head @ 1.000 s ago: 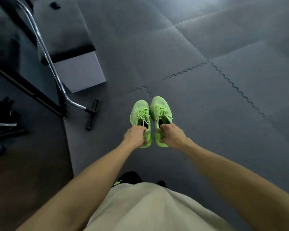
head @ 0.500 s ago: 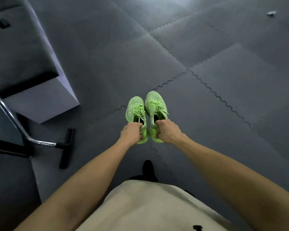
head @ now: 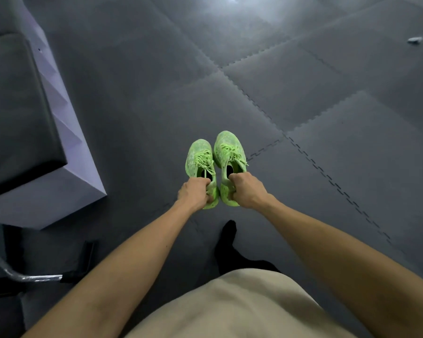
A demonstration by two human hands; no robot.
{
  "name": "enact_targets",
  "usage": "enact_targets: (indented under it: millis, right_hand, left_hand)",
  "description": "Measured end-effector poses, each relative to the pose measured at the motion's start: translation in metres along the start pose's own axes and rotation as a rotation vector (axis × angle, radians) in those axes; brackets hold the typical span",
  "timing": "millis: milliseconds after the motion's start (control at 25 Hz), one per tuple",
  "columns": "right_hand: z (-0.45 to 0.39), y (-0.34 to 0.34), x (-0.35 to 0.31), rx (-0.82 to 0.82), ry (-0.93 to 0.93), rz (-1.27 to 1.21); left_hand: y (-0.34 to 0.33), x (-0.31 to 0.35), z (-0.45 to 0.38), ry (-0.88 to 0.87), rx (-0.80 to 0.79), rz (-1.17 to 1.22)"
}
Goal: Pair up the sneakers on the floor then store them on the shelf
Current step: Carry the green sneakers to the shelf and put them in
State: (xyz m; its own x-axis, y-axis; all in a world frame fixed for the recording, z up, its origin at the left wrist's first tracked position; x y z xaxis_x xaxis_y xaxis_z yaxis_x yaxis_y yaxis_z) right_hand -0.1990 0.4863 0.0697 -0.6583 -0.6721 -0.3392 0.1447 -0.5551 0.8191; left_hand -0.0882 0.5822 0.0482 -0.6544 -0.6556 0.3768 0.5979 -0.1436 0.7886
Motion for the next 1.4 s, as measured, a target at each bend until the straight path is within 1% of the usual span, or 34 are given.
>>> enact_targets:
  millis: [80,200,360,480,680,880,1080,1280,1400]
  right_hand:
    - [-0.046,0.027,0.003,-0.018,0.006,0.004]
    - [-0.128,0.076,0.002,-0.045,0.027,0.023]
    - [-0.227,0.131,-0.009,-0.056,0.044,0.056]
    - [-0.304,0.165,-0.019,-0.047,0.043,0.066]
    - [-0.456,0.229,-0.055,-0.033,0.027,0.057]
    - [-0.575,0.29,-0.11,-0.051,0.061,0.08]
    - [-0.683,0.323,-0.179,-0.12,0.2,0.182]
    - [-0.791,0.335,-0.269,-0.253,0.456,0.317]
    - [-0.835,0.337,-0.325,-0.321,0.638,0.439]
  left_hand:
    - [0.025,0.002,-0.042,0.02,-0.017,0.01]
    - [0.08,0.006,-0.112,0.042,0.0,0.046]
    - [0.146,-0.005,-0.202,0.081,0.021,0.063]
    - [0.189,-0.02,-0.274,0.079,0.006,0.055]
    - [0.283,-0.062,-0.402,0.062,0.004,0.079]
    - [0.369,-0.11,-0.485,0.096,0.004,0.143]
    - [0.439,-0.174,-0.538,0.212,0.091,0.216]
    - [0.485,-0.252,-0.58,0.462,0.218,0.346]
    - [0.503,-0.285,-0.587,0.633,0.319,0.443]
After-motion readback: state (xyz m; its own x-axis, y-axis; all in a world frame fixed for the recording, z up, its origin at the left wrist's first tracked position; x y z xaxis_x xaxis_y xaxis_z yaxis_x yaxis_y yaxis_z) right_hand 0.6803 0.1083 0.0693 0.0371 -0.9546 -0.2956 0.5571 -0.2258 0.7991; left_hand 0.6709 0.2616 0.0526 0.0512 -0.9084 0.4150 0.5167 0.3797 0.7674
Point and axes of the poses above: each hand's wrist, its own z-axis away from the middle knuckle, its own y-axis out of the back of the hand, x = y × z, the point moved 6 cm from there along -z, towards the middle knuckle, and after that the axes turned 7 degrees about -x, right-handed, at the moved point
